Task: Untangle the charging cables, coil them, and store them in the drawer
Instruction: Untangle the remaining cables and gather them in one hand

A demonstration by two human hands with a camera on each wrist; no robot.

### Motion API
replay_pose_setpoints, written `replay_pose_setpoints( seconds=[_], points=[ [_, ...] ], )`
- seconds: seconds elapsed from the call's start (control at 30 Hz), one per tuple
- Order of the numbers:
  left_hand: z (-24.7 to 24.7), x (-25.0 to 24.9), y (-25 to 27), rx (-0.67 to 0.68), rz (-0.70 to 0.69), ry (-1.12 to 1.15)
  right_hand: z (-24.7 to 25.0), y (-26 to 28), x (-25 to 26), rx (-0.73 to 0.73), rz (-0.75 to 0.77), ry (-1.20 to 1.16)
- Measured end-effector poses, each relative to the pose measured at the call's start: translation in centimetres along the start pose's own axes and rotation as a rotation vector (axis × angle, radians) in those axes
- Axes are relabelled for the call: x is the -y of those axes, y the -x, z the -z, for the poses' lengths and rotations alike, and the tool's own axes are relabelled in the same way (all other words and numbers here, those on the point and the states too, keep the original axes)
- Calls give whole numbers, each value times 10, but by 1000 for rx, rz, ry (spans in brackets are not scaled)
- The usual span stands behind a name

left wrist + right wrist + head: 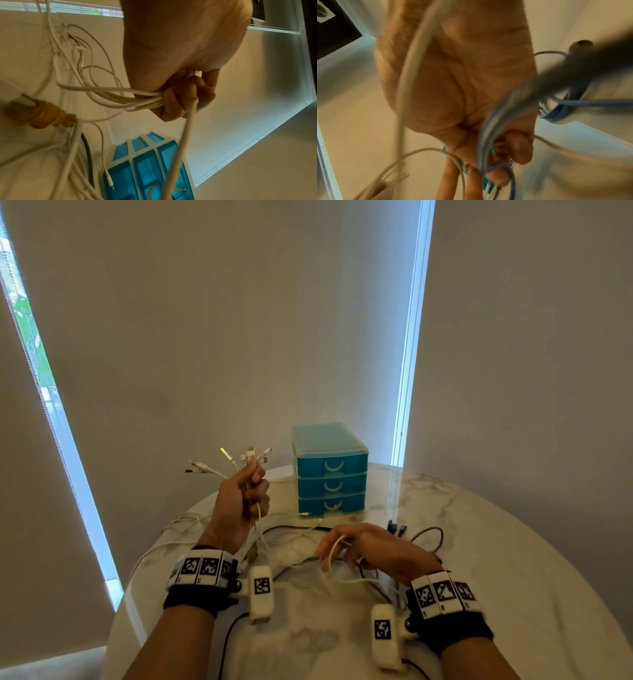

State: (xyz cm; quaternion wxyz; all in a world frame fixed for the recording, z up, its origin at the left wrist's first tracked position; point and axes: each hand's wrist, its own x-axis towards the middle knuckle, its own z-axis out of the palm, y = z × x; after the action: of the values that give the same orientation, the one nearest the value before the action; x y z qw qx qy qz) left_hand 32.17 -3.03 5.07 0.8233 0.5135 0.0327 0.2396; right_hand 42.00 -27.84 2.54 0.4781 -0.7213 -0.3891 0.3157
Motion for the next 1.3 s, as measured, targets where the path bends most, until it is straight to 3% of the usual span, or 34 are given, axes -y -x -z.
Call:
replay_pose_setpoints(
  seconds=[0.1,0.13,0.2,0.27,0.37,0.47,0.63,0.73,0.87,0.93,1.03,1.13,1.3],
  points=[
    [-2,2,1,21,35,-8,-3,0,20,-214,-78,28],
    [-3,3,1,21,45,-20,-3,0,23,-317,-52,-73],
    [-6,4,1,16,57,-54,-9,1,24,-458,151,-493],
    [-8,5,1,18,66,-95,-24,3,23,-422,250,-744],
    [-12,7,2,33,80,-150,-52,-8,23,-346,158,-467],
    [-13,8,2,53,90,-175,-71,-23,23,-448,96,-21],
    [-16,11,-1,117,105,-228,-83,-29,10,-371,162,191],
    [-19,16,-1,145,74,-304,-86,-32,10,-338,253,175],
    [-11,18,-7,-72,-45,-127,-59,-31,1,-656,276,-69],
    [-7,17,-11,-140,-70,-22,-42,-27,-4,-712,273,-162],
    [-10,19,-12,-178,-71,-91,-36,-26,-5,-695,282,-290],
    [-11,22,-11,-218,-78,-99,-36,-24,-5,-705,249,-253],
    [-7,22,-14,-356,-175,-187,-27,-15,1,-505,182,-150]
  ],
)
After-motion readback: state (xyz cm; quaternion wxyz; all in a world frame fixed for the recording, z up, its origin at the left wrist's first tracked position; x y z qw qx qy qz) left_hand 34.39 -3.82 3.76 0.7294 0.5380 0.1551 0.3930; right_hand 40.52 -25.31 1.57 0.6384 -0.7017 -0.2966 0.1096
